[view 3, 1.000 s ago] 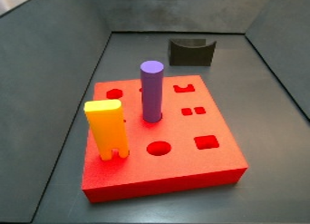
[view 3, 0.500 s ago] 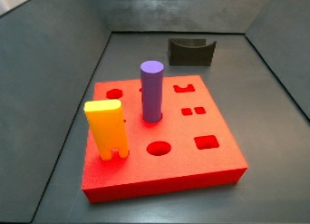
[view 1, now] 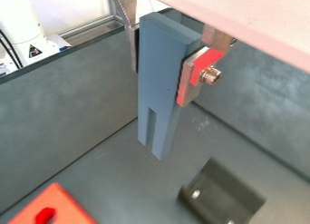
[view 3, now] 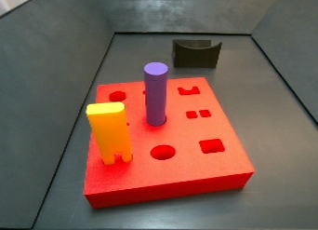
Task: Pick up the double-square object. Move up. Move to above the board. Insert the double-square object.
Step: Move to above the board.
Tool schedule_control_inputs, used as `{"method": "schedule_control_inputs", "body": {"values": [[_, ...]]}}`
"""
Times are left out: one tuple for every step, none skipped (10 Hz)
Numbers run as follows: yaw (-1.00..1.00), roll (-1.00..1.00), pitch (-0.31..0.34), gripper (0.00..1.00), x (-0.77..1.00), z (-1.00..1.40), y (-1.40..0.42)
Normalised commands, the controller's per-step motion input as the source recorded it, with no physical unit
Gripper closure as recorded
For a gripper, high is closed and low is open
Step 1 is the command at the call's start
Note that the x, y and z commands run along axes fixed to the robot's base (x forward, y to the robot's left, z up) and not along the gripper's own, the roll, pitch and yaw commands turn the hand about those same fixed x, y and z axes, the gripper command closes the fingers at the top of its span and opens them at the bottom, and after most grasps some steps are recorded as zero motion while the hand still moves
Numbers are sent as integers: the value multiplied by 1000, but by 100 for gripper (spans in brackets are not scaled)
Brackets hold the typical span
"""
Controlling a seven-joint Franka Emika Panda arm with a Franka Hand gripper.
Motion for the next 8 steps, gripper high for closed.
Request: {"method": "schedule_control_inputs", "body": {"values": [[-143, -40, 21, 100, -71, -32, -1000], [-57, -34, 18, 100, -70, -30, -1000], [-40, -25, 17, 100, -67, -31, -1000], [-8, -14, 15, 100, -54, -32, -1000], [-12, -7, 15, 100, -39, -30, -1000], [2, -9, 21, 100, -17, -32, -1000], [3, -5, 24, 100, 13, -32, -890], [6, -1, 26, 100, 35, -15, -527]]}}
